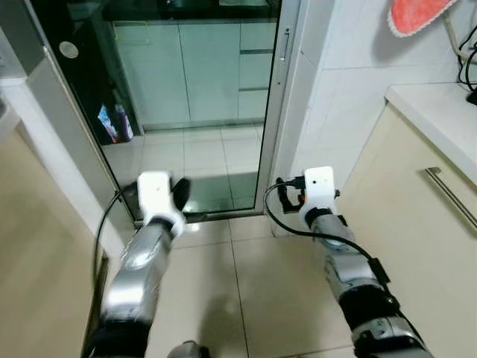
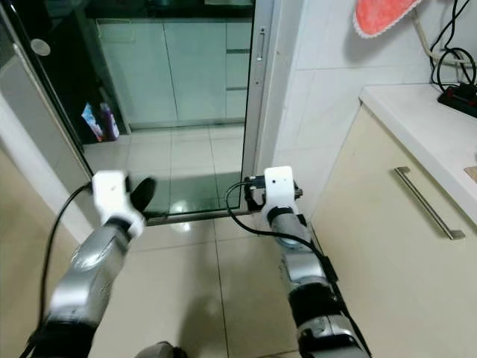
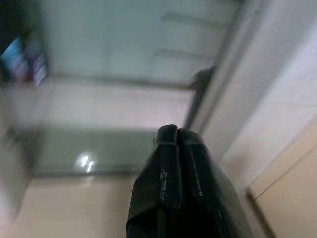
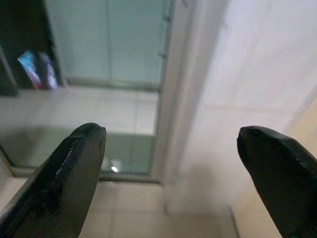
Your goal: Kitchen organization
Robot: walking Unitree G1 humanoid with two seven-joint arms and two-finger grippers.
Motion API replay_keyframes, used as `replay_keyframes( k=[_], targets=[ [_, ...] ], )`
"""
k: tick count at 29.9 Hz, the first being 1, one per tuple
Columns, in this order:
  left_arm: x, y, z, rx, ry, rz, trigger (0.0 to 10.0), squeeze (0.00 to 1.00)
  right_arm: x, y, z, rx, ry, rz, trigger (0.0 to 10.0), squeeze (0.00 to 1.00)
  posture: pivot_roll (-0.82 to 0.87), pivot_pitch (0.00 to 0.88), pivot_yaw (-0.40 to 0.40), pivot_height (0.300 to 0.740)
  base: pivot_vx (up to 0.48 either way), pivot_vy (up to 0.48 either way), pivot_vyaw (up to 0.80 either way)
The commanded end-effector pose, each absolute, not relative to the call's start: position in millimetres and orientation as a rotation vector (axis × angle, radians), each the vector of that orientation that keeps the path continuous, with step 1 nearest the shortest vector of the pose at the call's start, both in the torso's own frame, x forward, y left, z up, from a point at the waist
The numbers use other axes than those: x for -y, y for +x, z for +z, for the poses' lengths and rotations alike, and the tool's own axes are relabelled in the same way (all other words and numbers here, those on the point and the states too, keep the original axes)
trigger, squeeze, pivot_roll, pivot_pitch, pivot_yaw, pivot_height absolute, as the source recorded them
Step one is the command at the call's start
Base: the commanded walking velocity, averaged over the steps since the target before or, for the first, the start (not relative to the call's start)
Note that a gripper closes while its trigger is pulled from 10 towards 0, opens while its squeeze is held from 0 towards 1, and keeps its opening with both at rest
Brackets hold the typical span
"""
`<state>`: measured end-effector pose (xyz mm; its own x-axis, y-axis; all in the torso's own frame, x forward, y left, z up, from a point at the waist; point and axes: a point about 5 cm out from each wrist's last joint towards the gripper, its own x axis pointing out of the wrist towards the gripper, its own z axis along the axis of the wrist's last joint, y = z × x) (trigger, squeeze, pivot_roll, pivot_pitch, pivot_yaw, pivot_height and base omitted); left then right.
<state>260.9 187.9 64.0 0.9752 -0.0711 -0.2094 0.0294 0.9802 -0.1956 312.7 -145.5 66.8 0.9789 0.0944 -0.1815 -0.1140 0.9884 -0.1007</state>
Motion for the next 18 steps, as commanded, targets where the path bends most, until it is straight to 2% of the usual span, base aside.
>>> replay_keyframes(
  k=[1,3,5,7,11,13,14,16,18],
  targets=[
    [-192,258,75,-0.190,-0.221,-0.049,10.0,0.00,156,307,67,-0.171,-0.112,0.096,10.0,0.00,-0.01,0.000,0.008,0.715,0.000,0.000,0.00],
    [-173,258,79,-0.198,-0.230,-0.113,10.0,0.00,165,290,56,-0.181,-0.188,0.081,10.0,0.00,-0.02,0.000,0.028,0.715,0.000,0.000,0.00],
    [-170,261,78,-0.201,-0.224,-0.117,10.0,0.00,162,285,52,-0.194,-0.196,0.089,10.0,0.00,-0.02,0.000,0.032,0.715,0.000,0.000,0.00],
    [-171,263,76,-0.204,-0.204,-0.107,10.0,0.00,161,281,55,-0.149,-0.228,0.074,10.0,0.00,-0.04,0.000,0.042,0.715,0.000,0.000,0.00],
    [-180,259,70,-0.231,-0.182,-0.108,10.0,0.00,162,266,51,-0.242,-0.192,0.041,10.0,0.00,-0.07,0.000,0.065,0.715,0.000,0.000,0.00],
    [-184,258,68,-0.235,-0.165,-0.107,10.0,0.00,170,260,56,-0.229,-0.230,0.000,10.0,0.00,-0.07,0.000,0.065,0.715,0.000,0.000,0.00],
    [-193,260,67,-0.244,-0.149,-0.092,10.0,0.00,184,239,70,-0.188,-0.283,-0.065,10.0,0.00,-0.10,0.000,0.087,0.715,0.000,0.000,0.00],
    [-194,265,68,-0.245,-0.152,-0.085,10.0,0.00,193,227,77,-0.173,-0.314,-0.103,10.0,0.00,-0.11,0.000,0.092,0.715,0.000,0.000,0.00],
    [-186,278,68,-0.240,-0.155,-0.109,10.0,0.00,194,233,64,-0.245,-0.254,-0.159,10.0,0.00,-0.11,0.000,0.095,0.715,0.000,0.000,0.00]
  ],
)
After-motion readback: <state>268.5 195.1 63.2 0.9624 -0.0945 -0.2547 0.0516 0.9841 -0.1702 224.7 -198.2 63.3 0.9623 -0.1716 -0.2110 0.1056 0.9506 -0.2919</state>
